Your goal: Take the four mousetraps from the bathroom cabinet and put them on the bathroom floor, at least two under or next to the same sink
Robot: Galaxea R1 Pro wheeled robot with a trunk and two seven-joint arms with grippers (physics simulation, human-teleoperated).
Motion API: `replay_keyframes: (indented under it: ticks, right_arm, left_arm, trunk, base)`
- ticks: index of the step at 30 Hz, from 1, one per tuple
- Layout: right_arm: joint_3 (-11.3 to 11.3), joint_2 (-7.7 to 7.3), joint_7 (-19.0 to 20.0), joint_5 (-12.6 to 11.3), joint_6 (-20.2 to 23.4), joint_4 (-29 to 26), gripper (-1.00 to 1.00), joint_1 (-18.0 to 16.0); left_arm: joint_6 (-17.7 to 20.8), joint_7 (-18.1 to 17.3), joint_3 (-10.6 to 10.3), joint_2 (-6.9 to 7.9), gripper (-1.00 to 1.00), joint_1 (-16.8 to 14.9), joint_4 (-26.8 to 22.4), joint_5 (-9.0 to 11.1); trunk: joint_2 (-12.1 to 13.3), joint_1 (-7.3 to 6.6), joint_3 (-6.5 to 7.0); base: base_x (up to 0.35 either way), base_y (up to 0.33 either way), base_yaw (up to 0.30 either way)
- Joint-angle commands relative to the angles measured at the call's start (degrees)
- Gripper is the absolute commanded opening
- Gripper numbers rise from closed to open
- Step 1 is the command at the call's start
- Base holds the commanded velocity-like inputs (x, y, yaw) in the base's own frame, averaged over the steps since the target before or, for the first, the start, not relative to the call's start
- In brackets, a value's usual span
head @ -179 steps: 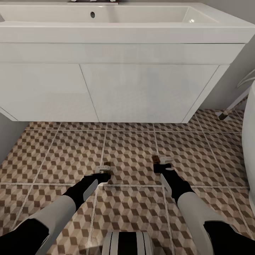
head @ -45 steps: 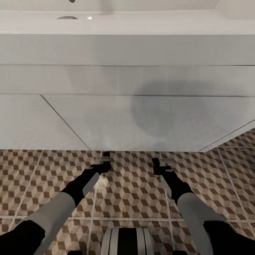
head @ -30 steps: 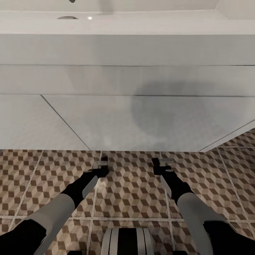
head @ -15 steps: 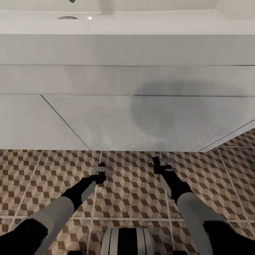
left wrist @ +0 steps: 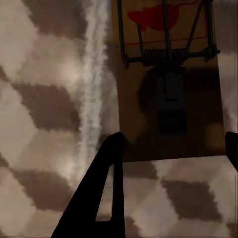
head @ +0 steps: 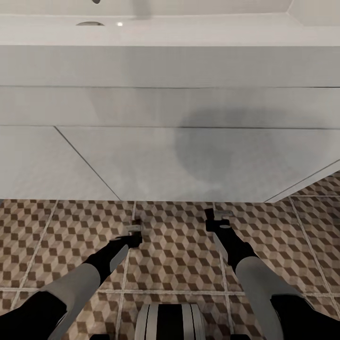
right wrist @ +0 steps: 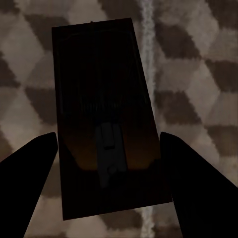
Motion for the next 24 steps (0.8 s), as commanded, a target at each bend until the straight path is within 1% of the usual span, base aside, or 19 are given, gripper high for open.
replay_keyframes:
  ticks: [1,5,6,11,17,20,24]
  right_arm:
    - [-0.08,0.03,-0.08,0.4,0.41,-0.06,-1.0,0.0]
    - [-0.08,-0.1,-0.13,0.34,0.55,0.29,-1.0,0.0]
    - [-0.08,-0.14,-0.21,0.22,0.59,0.4,-1.0,0.0]
    - [-0.08,-0.34,-0.3,-0.05,0.56,0.67,-1.0,0.0]
    - [-0.01,-0.4,-0.3,-0.17,0.34,1.09,-1.0,0.0]
    - [-0.04,-0.42,-0.36,-0.11,0.22,2.15,-1.0,0.0]
    - [-0.07,-0.47,-0.38,-0.07,-0.43,3.01,-1.0,0.0]
  left_arm:
    - [-0.05,0.23,-0.52,-0.05,-1.0,-0.02,0.07,0.44]
    - [-2.13,-1.04,-0.57,-0.57,-1.0,-0.02,1.15,0.5]
    - [-2.59,-1.21,-0.58,-0.89,-1.0,-0.12,1.87,0.5]
    - [-3.38,-1.45,-0.61,-1.88,-1.0,-0.31,3.73,0.34]
    - [-3.85,-1.5,-0.63,-2.34,-1.0,-0.45,4.2,0.28]
    - [-5.18,-1.51,-0.66,-2.58,-1.0,-0.58,4.29,0.29]
    - [-5.86,-1.51,-0.69,-2.74,-1.0,-1.01,4.34,0.3]
  trunk:
    - [-0.01,-0.01,-0.03]
    - [-0.01,-0.01,-0.03]
    - [-0.01,-0.01,-0.03]
    - [-0.01,-0.01,-0.03]
    - [-0.01,-0.01,-0.03]
    - [-0.01,-0.01,-0.03]
    - [-0.01,-0.01,-0.03]
  base:
    - [0.0,0.0,0.0]
    - [0.0,0.0,0.0]
    - [0.0,0.0,0.0]
    - [0.0,0.0,0.0]
    - [0.0,0.0,0.0]
    - [0.0,0.0,0.0]
    - [0.0,0.0,0.0]
